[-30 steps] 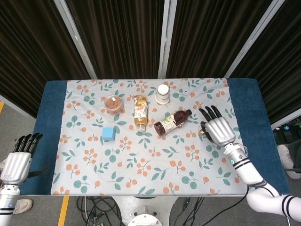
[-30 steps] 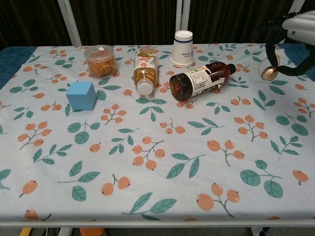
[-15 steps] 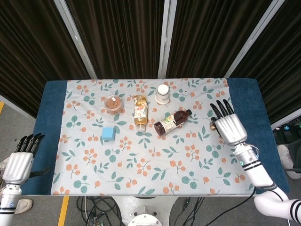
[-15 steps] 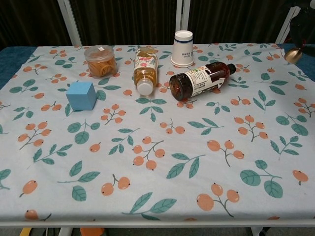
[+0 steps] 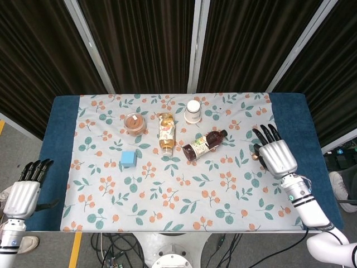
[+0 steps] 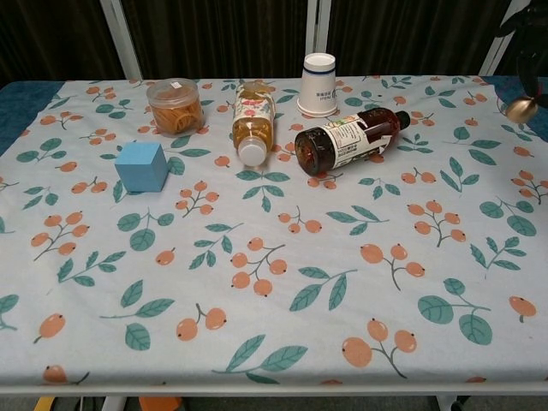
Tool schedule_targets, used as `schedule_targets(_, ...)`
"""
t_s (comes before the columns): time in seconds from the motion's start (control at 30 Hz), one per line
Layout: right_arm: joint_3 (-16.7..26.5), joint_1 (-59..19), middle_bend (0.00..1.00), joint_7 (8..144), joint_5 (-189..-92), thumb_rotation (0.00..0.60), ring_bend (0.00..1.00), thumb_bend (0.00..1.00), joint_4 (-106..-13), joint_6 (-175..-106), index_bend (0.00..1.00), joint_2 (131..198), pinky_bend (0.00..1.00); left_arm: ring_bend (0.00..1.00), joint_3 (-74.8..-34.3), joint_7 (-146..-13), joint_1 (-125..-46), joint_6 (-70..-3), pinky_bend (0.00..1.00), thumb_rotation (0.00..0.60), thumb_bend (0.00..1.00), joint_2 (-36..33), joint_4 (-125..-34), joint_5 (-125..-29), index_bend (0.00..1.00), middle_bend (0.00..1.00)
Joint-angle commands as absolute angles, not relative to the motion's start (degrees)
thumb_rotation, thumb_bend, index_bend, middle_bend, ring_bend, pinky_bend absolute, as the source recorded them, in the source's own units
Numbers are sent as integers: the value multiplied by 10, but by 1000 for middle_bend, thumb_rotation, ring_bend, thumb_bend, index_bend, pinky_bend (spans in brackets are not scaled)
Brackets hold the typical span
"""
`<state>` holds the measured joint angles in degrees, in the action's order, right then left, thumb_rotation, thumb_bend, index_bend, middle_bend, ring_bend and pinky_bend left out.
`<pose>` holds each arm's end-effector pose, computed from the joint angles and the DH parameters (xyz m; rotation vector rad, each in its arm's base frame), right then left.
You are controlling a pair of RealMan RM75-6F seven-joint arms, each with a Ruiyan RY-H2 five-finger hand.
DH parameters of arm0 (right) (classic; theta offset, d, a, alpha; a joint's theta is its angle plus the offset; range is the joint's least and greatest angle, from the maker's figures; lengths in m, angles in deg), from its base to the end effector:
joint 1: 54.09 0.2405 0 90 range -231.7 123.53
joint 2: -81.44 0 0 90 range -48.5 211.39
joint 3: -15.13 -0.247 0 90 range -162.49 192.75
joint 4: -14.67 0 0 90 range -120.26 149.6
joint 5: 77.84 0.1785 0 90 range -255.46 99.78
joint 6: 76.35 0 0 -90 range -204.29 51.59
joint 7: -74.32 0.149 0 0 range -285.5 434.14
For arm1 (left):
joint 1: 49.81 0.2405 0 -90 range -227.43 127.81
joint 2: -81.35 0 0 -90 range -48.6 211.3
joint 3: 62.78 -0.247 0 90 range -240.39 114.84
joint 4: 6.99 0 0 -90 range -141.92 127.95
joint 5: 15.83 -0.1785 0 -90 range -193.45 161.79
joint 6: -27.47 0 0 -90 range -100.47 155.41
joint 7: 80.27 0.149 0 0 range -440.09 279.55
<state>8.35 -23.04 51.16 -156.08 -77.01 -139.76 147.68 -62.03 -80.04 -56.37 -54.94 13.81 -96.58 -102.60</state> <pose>-0.2065 -0.3094 0.1387 1.8087 -0.5278 0.7226 -0.2930 0.1847 0.1573 -1.4581 -0.9462 -0.8877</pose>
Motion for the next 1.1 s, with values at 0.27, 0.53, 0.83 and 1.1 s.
schedule_targets(0.27, 98, -243, 147, 499, -1502, 600, 0, 407, -765, -1347, 842, 1481, 0, 0, -621, -798, -565, -545, 46, 600, 0, 139, -969, -1024, 54, 49)
schedule_targets(0.53, 107, -247, 151, 409, -1565, 600, 0, 439, -733, -1406, 853, 1487, 0, 0, -621, -801, -566, -545, 47, 600, 0, 138, -968, -1026, 54, 49)
schedule_targets(0.83, 97, -248, 155, 536, -1539, 600, 0, 398, -757, -1370, 862, 1501, 0, 0, -622, -801, -566, -545, 47, 600, 0, 140, -970, -1026, 54, 49)
schedule_targets(1.1, 104, -233, 155, 512, -1559, 600, 0, 425, -710, -1363, 860, 1551, 0, 0, -622, -800, -566, -546, 47, 600, 0, 141, -972, -1025, 53, 49)
